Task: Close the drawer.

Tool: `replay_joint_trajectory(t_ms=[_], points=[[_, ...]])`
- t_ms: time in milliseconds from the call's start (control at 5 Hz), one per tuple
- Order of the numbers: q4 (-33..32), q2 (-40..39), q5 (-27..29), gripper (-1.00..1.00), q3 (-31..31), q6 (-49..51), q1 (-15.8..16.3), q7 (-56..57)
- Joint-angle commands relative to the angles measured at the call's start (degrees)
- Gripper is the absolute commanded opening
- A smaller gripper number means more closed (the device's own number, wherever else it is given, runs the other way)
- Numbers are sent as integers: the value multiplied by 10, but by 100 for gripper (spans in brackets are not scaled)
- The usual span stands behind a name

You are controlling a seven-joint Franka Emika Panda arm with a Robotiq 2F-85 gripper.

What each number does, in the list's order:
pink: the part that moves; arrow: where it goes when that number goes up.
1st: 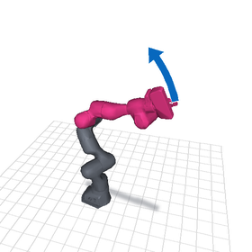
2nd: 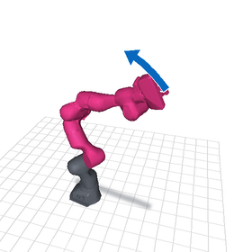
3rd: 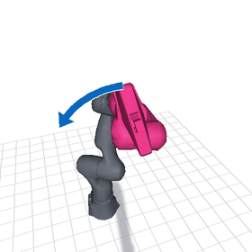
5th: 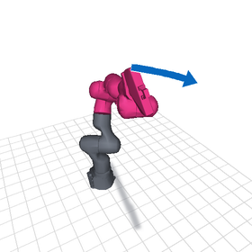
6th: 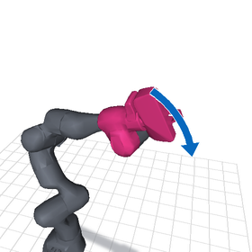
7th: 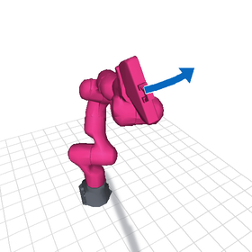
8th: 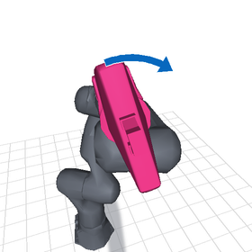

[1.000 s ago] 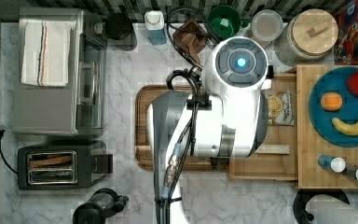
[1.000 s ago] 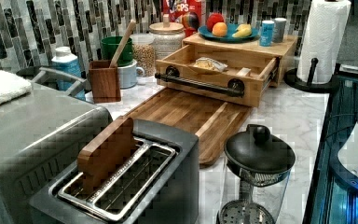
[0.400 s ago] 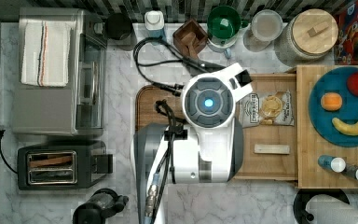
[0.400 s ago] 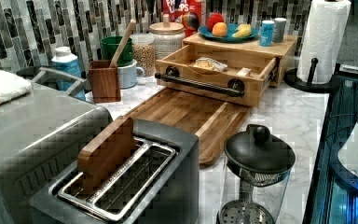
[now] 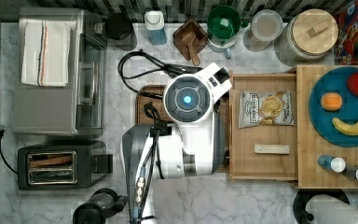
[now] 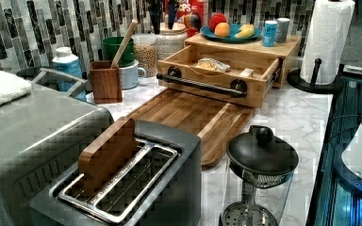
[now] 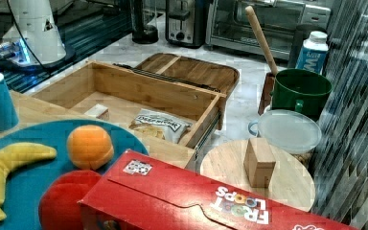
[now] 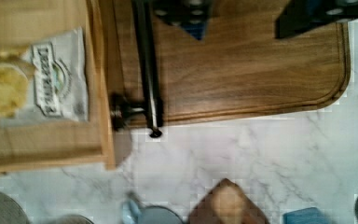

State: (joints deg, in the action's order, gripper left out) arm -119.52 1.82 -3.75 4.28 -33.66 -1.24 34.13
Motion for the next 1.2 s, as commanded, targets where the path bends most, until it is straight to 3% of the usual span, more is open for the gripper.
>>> replay_joint_trajectory(t_ms=[200,400,800,1200], points=[[-39,-71,14,-100,11,-84,-3,89],[-36,-103,36,-100,10,-85,-11,122],[-84,-127,41,-100,16,-187,-30,144],[-90,-123,43,-100,11,-170,-32,142]])
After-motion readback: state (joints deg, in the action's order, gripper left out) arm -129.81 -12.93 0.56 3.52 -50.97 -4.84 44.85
